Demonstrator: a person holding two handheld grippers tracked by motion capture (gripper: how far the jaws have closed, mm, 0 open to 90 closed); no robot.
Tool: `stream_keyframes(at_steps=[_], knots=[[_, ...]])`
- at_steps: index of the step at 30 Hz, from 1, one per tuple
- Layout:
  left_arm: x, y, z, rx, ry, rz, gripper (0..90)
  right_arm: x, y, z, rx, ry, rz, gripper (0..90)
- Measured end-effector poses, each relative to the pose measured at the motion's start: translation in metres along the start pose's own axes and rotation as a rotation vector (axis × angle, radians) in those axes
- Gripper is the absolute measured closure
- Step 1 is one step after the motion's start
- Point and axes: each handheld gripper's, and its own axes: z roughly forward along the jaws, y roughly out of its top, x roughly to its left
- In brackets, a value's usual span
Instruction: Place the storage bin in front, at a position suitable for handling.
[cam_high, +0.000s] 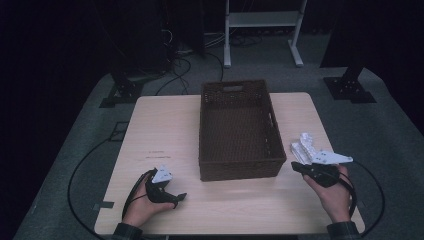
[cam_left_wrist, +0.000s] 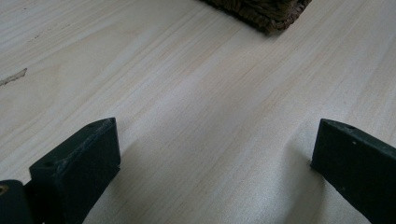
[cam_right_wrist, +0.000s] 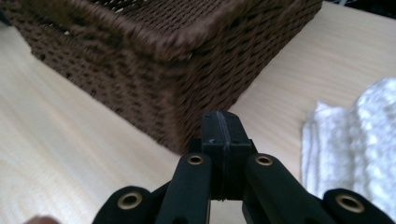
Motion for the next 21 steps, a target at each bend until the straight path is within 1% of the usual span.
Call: stream_keyframes(at_steps=[5,14,18,21], knots=[[0.0,0.0,0.0,0.001,0.0,0.0,0.0,-0.007,0.008,0.003,-0.013,-0.003,0.004,89.8],[0.0,0.0,0.0,0.0,0.001,0.001,0.0,-0.016,0.02,0.004,-0.035,0.012,0.011,89.8],[0.0,0.0,0.0,0.0,0.002,-0.001,0.0,-0.019,0.027,0.003,-0.055,0.021,0.002,89.9],[0.0,0.0,0.0,0.001,0.002,0.0,0.0,-0.02,0.032,0.003,-0.055,0.024,-0.006,89.9]])
